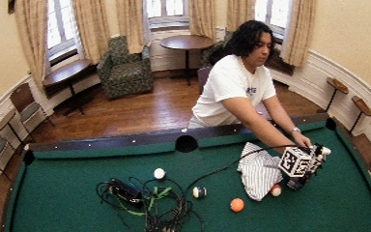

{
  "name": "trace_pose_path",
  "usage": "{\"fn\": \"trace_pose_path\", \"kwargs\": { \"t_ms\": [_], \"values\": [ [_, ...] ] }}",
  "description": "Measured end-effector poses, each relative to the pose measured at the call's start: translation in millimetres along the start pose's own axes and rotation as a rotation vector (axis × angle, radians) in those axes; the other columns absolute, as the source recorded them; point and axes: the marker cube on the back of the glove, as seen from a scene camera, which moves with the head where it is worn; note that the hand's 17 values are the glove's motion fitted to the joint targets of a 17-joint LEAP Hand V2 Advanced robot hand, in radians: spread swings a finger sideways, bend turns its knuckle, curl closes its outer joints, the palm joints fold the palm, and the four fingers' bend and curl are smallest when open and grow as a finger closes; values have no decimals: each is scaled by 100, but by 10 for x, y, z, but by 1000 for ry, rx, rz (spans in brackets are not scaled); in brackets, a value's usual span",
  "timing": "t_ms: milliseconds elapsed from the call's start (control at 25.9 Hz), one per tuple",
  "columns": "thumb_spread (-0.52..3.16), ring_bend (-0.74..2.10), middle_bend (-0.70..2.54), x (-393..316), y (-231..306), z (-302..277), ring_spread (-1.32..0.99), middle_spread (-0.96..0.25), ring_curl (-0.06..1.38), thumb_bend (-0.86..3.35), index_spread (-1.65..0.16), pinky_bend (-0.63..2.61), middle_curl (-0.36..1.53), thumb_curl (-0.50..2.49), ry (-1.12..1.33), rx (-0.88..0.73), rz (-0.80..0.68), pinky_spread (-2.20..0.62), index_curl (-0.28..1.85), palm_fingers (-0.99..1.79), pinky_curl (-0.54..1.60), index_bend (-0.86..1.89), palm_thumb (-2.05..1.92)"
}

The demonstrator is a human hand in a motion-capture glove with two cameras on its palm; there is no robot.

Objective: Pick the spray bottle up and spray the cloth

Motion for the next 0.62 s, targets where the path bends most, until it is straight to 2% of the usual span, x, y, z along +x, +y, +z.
{"fn": "trace_pose_path", "kwargs": {
  "t_ms": [387, 619],
  "values": [
    [44, 73, 69, 30, 37, -1, -25, -23, 46, -3, -28, 43, 55, 88, -43, -33, -35, -35, 63, 138, 41, 29, 90],
    [46, 72, 67, 68, 59, -8, -24, -22, 46, -3, -29, 44, 54, 87, -72, -110, 13, -34, 62, 138, 41, 27, 91]
  ]
}}
